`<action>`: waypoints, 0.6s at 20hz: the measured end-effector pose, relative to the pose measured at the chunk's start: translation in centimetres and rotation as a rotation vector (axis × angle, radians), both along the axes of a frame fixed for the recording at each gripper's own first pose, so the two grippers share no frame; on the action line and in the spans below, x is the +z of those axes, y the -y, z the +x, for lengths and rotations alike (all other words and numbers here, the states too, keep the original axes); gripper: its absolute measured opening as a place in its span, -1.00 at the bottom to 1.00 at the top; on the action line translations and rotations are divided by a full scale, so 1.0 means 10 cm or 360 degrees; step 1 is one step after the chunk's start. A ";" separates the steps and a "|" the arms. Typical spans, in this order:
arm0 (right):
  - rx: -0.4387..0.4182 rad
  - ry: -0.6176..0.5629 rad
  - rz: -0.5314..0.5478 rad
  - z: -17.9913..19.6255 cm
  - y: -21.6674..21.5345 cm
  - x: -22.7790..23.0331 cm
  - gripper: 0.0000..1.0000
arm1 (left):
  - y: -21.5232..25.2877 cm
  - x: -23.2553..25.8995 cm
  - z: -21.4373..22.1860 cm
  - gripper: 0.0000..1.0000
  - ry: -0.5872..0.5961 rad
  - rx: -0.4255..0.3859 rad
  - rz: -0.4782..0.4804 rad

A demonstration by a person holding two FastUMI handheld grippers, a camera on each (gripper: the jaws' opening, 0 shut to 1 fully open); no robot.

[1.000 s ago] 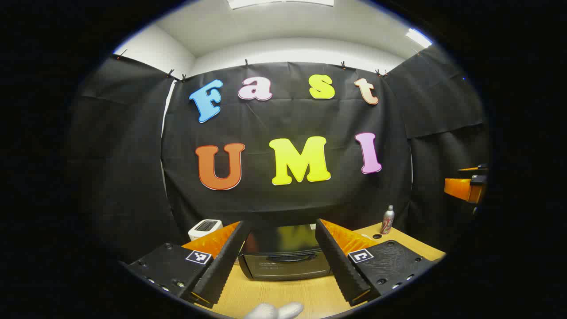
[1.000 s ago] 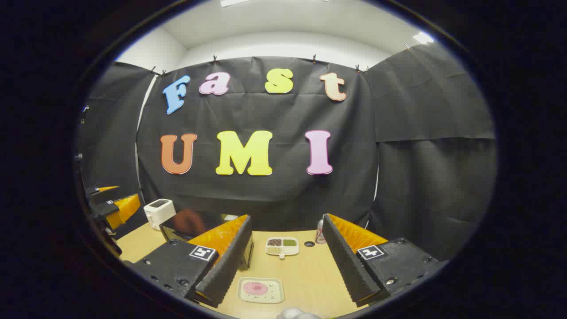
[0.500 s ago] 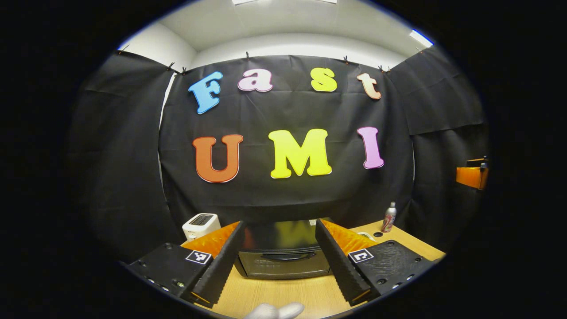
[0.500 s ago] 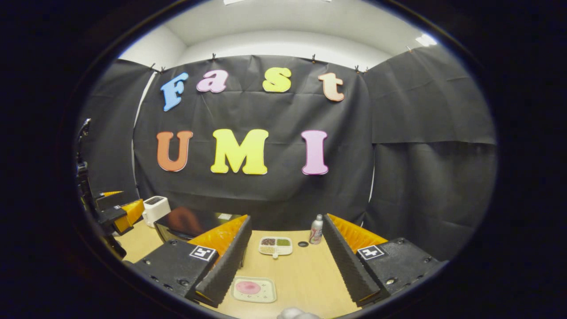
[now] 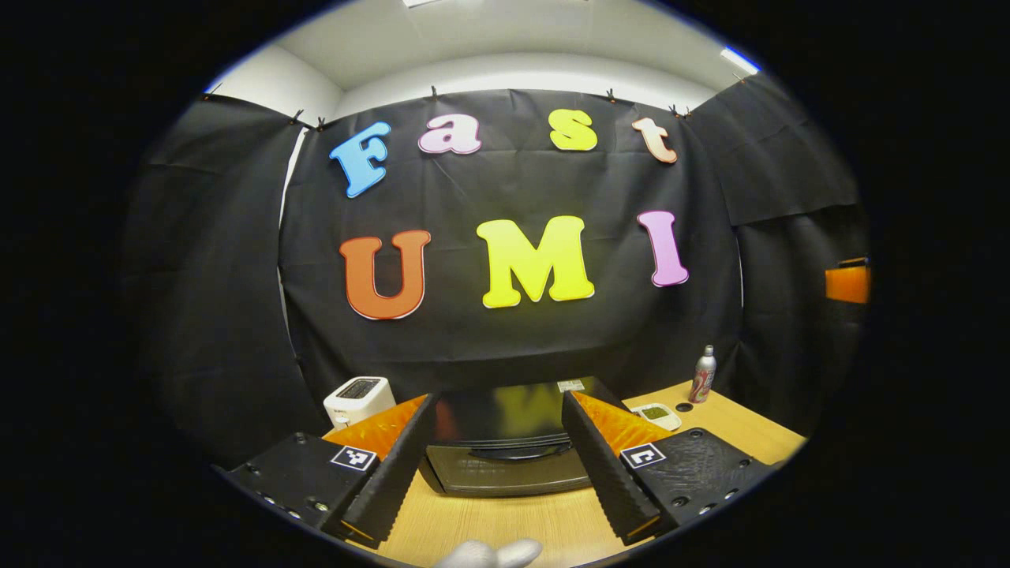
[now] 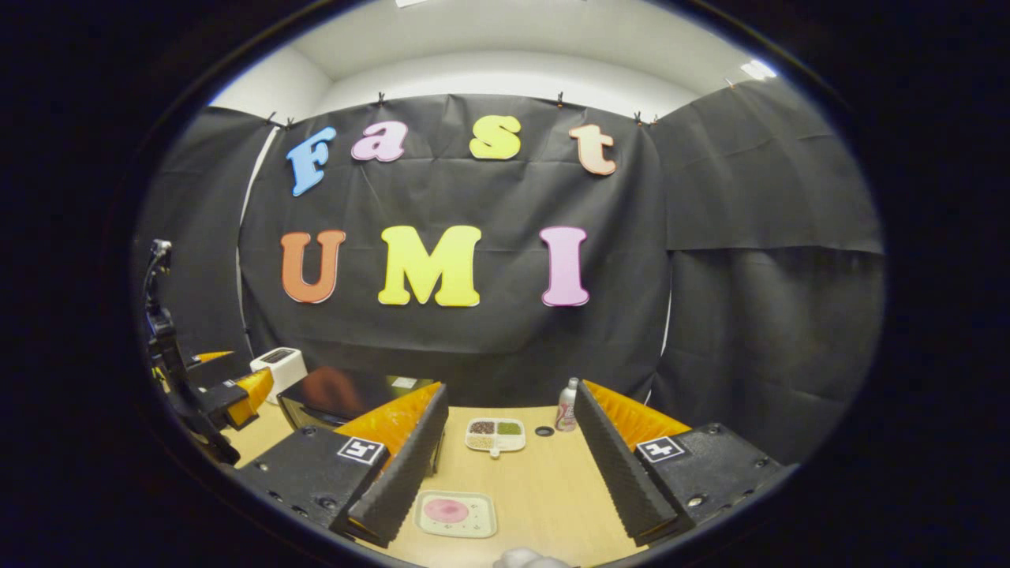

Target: Open the electric oven with the left hand, put the food in, and close the electric oven.

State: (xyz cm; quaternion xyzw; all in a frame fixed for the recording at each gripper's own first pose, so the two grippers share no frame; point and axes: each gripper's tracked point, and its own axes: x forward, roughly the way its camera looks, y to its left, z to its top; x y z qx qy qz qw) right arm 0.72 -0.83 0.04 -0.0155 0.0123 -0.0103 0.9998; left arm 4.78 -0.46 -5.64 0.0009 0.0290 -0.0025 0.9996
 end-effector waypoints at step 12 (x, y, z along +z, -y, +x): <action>-0.0123 -0.0091 -0.0108 -0.06 0.21 -0.05 0.94 | 0.30 -1.23 0.81 0.94 -0.0359 -0.0079 -0.0095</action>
